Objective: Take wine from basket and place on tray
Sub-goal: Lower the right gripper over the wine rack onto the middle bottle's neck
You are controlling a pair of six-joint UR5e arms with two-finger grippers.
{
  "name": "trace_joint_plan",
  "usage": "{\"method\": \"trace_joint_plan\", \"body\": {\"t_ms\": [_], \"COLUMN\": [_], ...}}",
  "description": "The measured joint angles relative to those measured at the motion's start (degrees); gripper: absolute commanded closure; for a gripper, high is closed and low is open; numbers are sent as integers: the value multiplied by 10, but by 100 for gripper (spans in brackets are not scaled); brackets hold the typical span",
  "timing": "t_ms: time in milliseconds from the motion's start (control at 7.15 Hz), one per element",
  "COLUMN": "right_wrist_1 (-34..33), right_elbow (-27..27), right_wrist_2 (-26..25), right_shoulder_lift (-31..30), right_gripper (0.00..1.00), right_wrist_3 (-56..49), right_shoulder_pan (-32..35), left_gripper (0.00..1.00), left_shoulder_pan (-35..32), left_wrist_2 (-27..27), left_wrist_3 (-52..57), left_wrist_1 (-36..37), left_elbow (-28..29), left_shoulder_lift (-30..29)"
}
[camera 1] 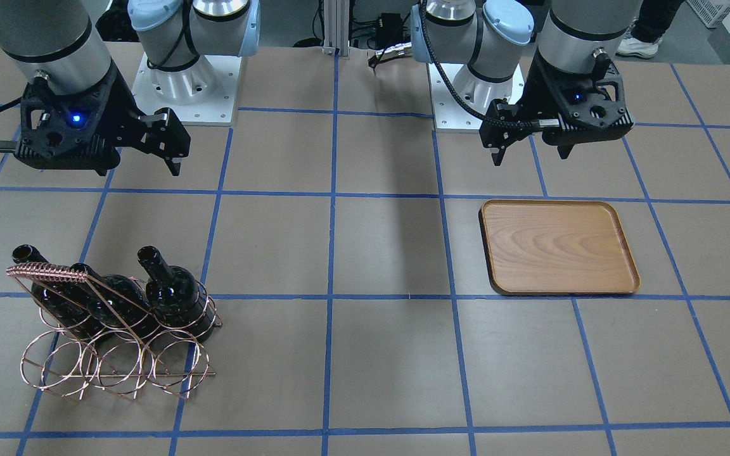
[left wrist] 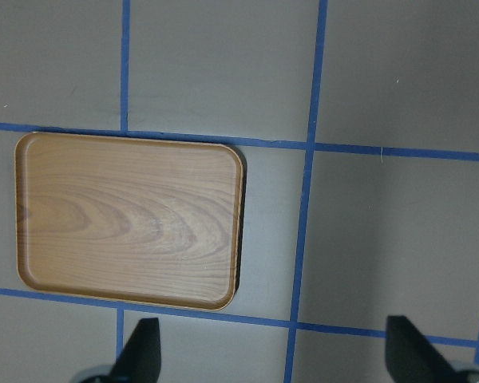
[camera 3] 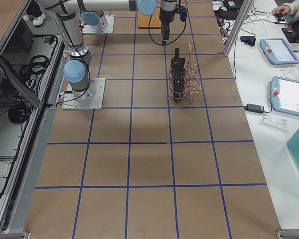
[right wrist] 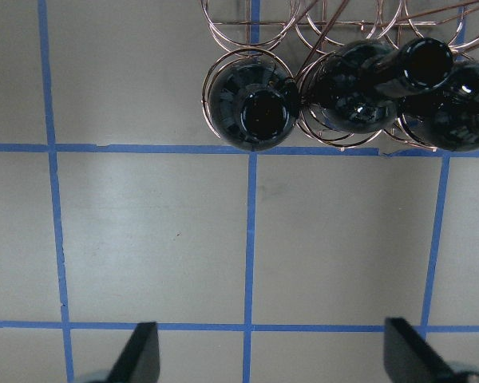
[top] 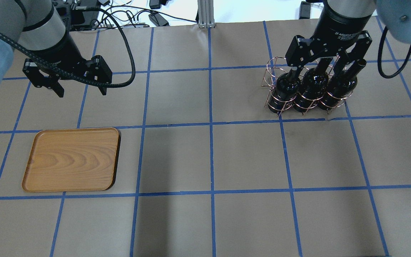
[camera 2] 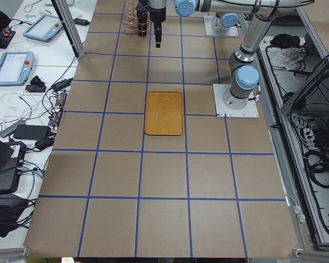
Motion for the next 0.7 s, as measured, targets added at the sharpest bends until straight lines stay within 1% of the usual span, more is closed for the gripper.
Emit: {"method": "trace_joint_plan", "body": {"t_ms": [140, 419, 559, 699], "right_wrist_1": [2, 0, -25, -70], "right_elbow": [0, 1, 1, 2], "right_wrist_2": [-2, -28, -35, -31], "right_shoulder_lift": [0, 7, 20, 34], "right_gripper": [0, 0, 0, 0], "right_wrist_3": [-1, 1, 2, -1], "right_shoulder_pan": [0, -3, -8, -17], "left_gripper": [0, 0, 0, 0], "left_shoulder_pan": [0, -1, 0, 0], "left_wrist_2": [0, 0, 1, 1], "left_wrist_3": [0, 0, 0, 0], "left_wrist_1": [0, 0, 0, 1], "left_elbow": [0, 0, 0, 1], "left_shoulder_lift": [0, -1, -1, -1]}}
